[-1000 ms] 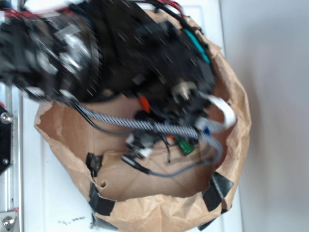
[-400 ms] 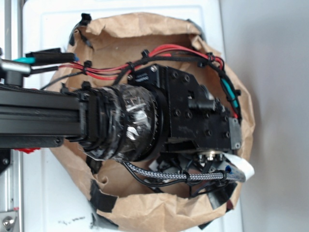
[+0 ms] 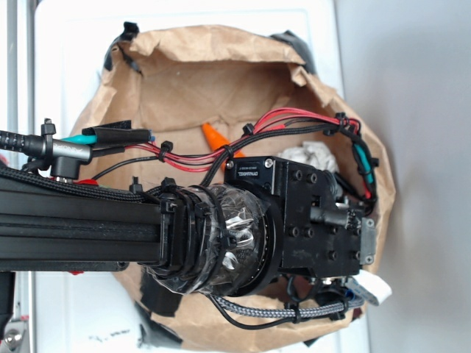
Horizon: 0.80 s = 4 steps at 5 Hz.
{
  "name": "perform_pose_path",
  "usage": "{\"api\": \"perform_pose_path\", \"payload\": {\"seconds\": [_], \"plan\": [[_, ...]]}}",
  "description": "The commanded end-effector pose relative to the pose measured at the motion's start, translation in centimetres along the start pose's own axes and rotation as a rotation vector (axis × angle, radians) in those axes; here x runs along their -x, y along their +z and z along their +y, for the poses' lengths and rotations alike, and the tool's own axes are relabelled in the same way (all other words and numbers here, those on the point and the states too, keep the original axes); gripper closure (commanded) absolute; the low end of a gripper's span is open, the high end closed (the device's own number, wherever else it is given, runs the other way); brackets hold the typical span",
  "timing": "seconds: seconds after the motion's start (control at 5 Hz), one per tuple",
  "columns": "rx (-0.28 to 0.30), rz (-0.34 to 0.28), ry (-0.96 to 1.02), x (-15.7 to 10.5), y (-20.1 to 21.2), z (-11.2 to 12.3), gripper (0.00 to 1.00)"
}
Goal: Grab the carrot.
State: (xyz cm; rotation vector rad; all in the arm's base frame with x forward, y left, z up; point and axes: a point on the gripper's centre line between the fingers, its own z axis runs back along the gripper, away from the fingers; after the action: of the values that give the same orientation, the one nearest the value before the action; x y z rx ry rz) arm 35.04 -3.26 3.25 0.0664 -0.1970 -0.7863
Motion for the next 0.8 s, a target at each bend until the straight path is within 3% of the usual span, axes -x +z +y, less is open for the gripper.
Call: {"api": "perform_pose_path", "payload": {"seconds": [0.0,0.4,0.6], "plan": [[0.015,-0.028,0.044,-0.8,0.9,0.3,1.0],[0.007,-0.054,0.07,-0.4,2.2,1.2,1.0],[0.0,-0.094,0.113,0.0,4.1,2.8,1.0]]}}
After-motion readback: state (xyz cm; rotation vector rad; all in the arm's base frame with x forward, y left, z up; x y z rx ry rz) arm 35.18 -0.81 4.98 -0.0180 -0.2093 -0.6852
